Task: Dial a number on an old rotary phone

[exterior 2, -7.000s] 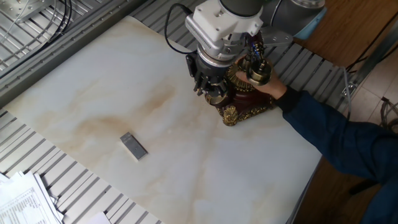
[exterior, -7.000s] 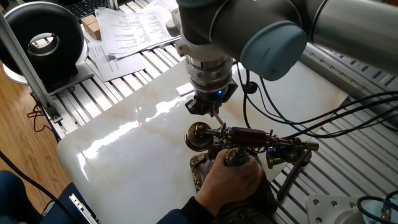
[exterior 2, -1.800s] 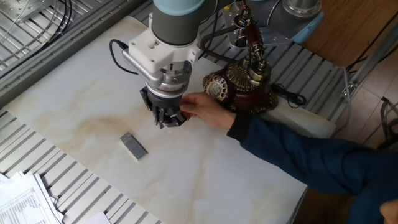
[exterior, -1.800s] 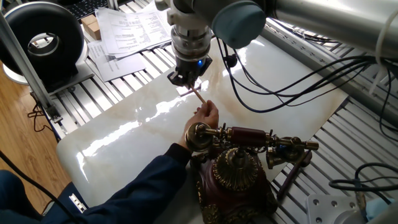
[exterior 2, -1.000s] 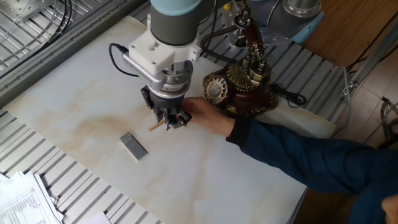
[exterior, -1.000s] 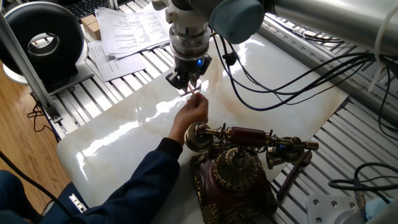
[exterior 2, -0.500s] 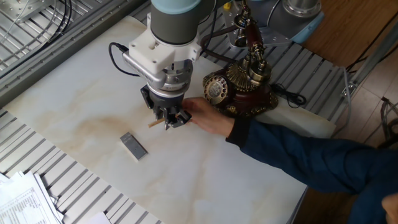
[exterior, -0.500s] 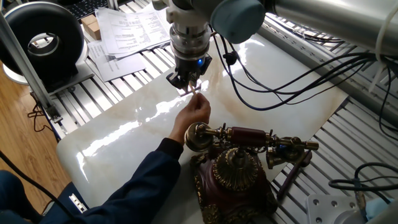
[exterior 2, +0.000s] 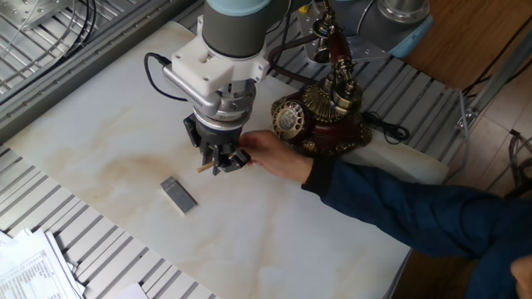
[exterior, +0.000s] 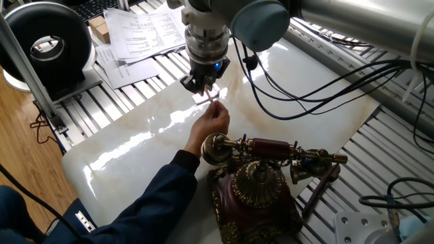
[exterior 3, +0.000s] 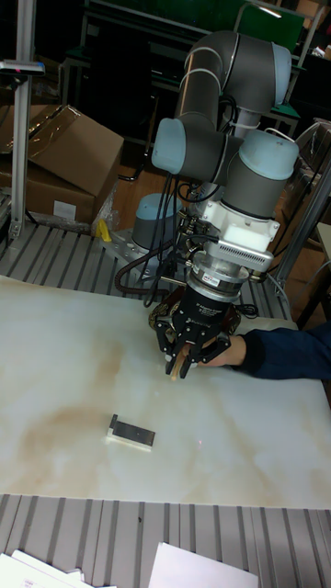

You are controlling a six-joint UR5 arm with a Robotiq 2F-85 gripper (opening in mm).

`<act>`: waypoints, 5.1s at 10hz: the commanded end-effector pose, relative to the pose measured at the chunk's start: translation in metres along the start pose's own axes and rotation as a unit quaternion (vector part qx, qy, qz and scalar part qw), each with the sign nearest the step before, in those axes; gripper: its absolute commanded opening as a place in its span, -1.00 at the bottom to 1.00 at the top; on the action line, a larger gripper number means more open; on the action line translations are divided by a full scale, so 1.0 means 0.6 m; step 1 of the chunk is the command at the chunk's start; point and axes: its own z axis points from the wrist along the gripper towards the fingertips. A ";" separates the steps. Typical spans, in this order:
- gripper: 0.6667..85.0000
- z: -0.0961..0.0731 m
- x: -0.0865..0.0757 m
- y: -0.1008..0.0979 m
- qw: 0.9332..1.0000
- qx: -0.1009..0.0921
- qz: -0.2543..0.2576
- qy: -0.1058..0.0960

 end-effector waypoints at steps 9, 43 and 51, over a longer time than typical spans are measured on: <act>-0.38 0.007 0.033 -0.004 0.998 -0.016 0.031 0.046; -0.98 -0.108 0.073 0.054 0.990 -0.070 0.118 0.040; -0.98 -0.069 0.099 0.029 0.989 -0.060 0.130 0.029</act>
